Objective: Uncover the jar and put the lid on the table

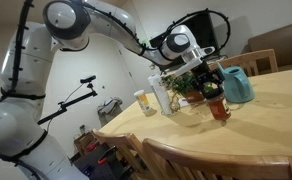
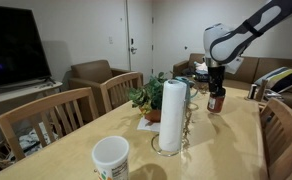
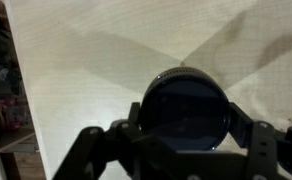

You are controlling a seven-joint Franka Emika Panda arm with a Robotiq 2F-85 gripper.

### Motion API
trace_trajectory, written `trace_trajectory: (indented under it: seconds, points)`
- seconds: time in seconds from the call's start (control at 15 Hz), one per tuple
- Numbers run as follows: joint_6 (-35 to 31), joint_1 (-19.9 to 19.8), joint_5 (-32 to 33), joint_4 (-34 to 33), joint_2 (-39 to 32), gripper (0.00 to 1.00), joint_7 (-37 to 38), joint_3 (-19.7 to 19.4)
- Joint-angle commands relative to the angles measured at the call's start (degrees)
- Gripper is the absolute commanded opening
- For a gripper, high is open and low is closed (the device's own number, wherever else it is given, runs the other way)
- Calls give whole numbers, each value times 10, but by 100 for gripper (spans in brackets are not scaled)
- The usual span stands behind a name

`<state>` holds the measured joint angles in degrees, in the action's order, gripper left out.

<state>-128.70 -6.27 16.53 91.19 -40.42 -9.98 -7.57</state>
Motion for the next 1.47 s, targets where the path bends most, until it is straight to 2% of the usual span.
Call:
trace_trajectory:
  seconds: [0.0,0.07,0.13,0.6,0.73,1.13,1.4]
  points:
    - [18,6,10,8,13,70,1,-4]
    - [21,8,13,5,9,67,7,-7]
    - [21,16,20,2,5,68,30,-16]
    - [14,20,34,14,14,68,46,-23]
    - [-2,33,55,28,22,72,82,-37]
    - [-5,80,133,59,33,69,140,-51]
    - [3,91,153,63,23,68,126,-38]
